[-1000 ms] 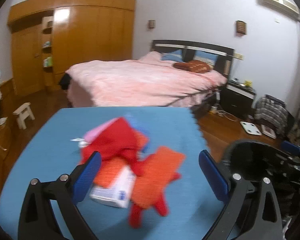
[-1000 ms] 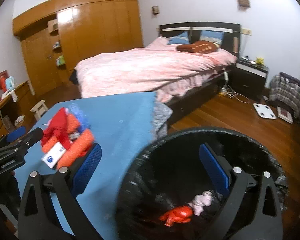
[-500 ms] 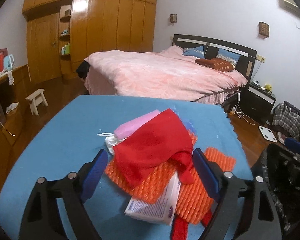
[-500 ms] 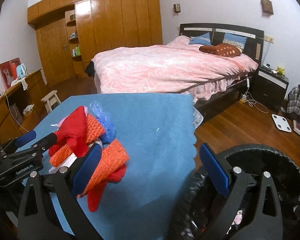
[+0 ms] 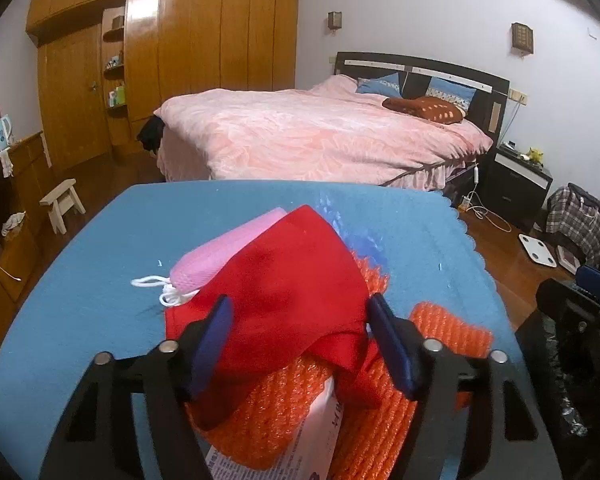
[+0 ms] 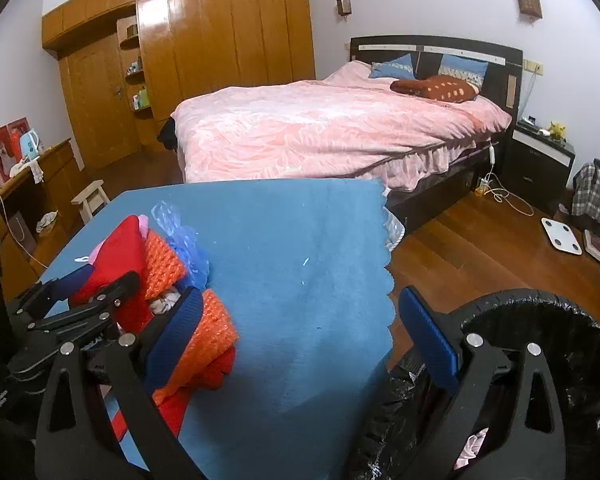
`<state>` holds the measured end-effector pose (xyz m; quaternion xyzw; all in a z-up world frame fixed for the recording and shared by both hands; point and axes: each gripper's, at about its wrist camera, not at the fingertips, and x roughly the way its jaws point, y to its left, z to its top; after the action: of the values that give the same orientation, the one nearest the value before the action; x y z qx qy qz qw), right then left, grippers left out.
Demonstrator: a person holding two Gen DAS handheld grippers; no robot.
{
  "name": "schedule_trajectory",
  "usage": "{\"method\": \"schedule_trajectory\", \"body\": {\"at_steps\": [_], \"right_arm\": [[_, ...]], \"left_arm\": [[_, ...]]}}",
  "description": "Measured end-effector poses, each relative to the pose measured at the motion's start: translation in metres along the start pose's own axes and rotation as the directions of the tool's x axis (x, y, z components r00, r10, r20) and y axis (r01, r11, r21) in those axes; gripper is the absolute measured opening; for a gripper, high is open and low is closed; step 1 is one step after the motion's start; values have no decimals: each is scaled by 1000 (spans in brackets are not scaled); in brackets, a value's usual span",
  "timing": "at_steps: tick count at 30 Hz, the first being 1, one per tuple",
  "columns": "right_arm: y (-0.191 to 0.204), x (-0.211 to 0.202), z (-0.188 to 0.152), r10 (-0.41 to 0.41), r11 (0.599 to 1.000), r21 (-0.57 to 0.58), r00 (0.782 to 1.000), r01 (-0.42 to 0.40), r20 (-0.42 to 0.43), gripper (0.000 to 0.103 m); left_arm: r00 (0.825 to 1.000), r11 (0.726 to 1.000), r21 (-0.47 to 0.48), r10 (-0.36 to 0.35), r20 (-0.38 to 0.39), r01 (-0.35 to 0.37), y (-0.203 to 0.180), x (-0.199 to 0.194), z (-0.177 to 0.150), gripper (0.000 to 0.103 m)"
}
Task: Collect trash
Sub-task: 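Grasp the red cloth with left tool while right tool grasps an orange mesh sleeve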
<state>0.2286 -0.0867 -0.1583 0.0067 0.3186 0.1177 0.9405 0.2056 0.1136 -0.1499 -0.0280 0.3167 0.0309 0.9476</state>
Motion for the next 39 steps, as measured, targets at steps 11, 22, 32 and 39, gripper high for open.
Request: {"method": "schedule_trajectory", "body": {"at_steps": [11, 22, 32, 39], "right_arm": [[11, -1, -6, 22, 999, -23, 1000, -22, 2, 95], [39, 8, -17, 64, 996, -52, 997, -66, -38, 95], [57, 37, -37, 82, 994, -59, 988, -90, -134, 76], [65, 39, -38, 162, 982, -72, 971, -177, -176, 31]], "left_arm": [[998, 998, -32, -54, 24, 55, 7, -17, 0, 16], [999, 998, -60, -16, 43, 18, 31, -47, -9, 10], [1000, 997, -73, 5, 1, -5, 45, -41, -25, 10], [1000, 997, -79, -5, 1, 5, 46, -43, -26, 10]]}}
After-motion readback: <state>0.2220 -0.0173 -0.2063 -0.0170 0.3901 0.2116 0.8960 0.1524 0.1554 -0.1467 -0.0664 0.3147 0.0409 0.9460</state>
